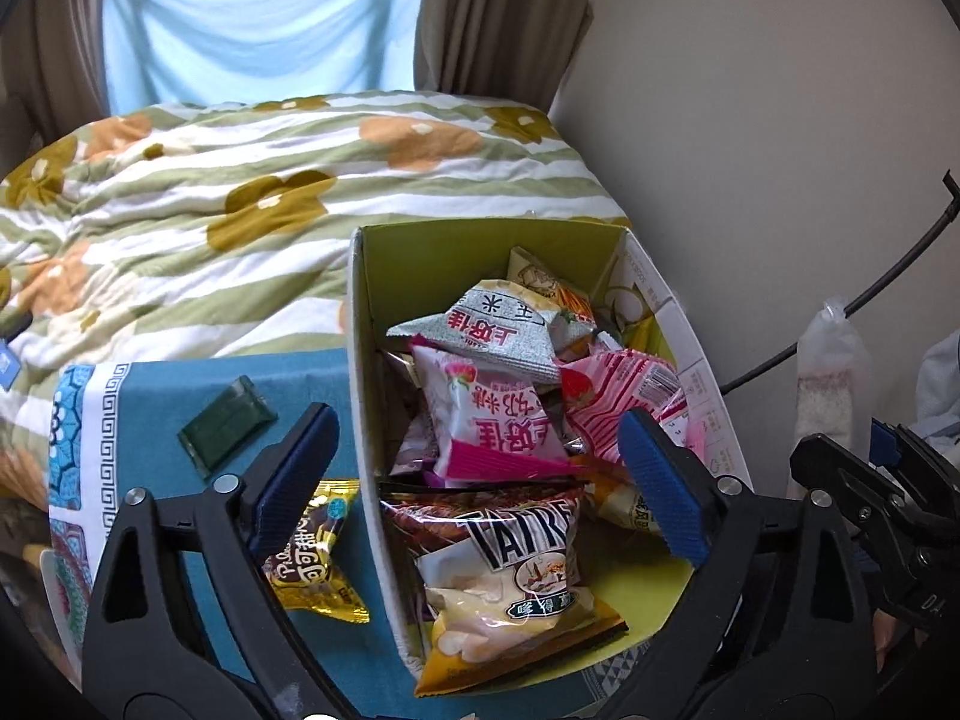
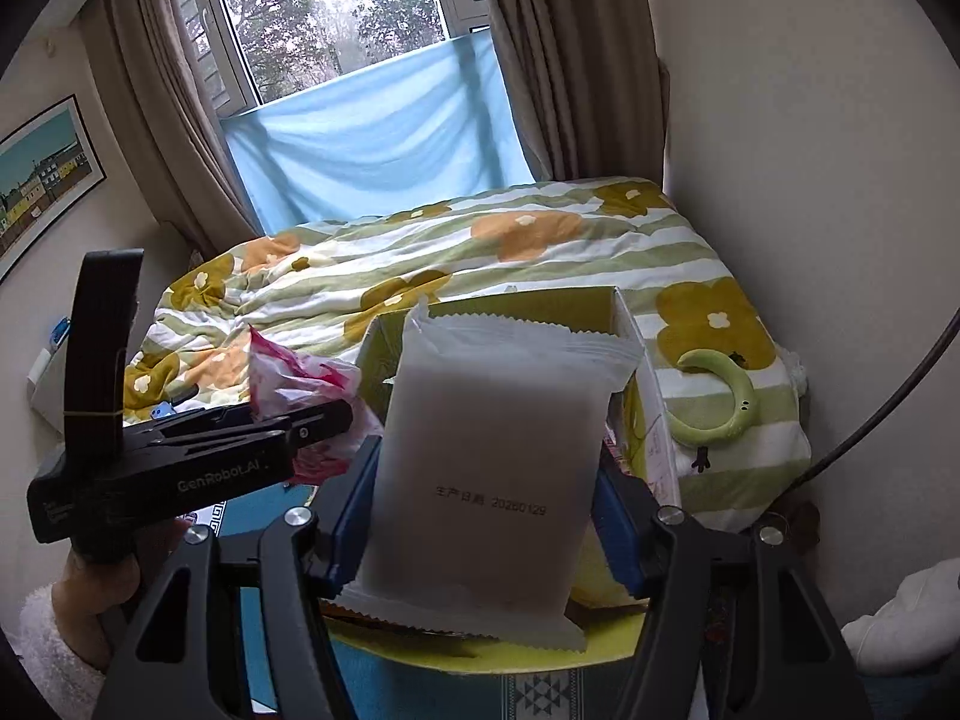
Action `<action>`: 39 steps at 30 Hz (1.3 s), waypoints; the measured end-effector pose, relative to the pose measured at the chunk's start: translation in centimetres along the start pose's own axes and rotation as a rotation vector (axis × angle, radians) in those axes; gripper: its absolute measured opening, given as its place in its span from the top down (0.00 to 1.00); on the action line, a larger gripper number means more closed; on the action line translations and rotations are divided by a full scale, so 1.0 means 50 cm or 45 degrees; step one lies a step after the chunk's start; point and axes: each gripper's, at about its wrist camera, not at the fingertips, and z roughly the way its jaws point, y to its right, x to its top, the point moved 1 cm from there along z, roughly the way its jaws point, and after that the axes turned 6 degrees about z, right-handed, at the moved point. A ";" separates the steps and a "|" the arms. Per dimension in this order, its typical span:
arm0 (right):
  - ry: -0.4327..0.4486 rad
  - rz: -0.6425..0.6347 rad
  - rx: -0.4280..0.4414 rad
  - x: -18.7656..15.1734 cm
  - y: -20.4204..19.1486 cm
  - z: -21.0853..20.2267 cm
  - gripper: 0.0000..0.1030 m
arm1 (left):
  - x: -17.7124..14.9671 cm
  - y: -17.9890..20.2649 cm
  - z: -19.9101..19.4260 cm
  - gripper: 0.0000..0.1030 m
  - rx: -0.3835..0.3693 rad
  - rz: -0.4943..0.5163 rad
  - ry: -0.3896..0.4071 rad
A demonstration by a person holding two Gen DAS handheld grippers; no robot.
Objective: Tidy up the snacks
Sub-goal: 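Carry the strawberry bag into the box with the left tool while the right tool carries the white packet, then release both snacks into the box and move both tools back over the table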
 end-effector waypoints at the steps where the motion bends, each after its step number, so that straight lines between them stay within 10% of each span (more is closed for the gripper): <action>1: -0.004 0.001 0.007 0.000 0.008 -0.003 0.42 | -0.008 -0.012 -0.009 0.07 -0.002 -0.022 0.009; 17: -0.145 -0.138 0.129 -0.043 0.015 0.056 0.41 | -0.153 -0.125 -0.079 0.06 0.119 -0.275 -0.021; 21: -0.086 -0.136 0.137 -0.051 0.022 0.046 0.13 | -0.187 -0.137 -0.080 0.06 0.136 -0.304 -0.055; 39: -0.044 -0.134 0.156 -0.069 0.001 0.004 0.13 | -0.230 -0.191 -0.199 0.06 0.210 -0.327 0.046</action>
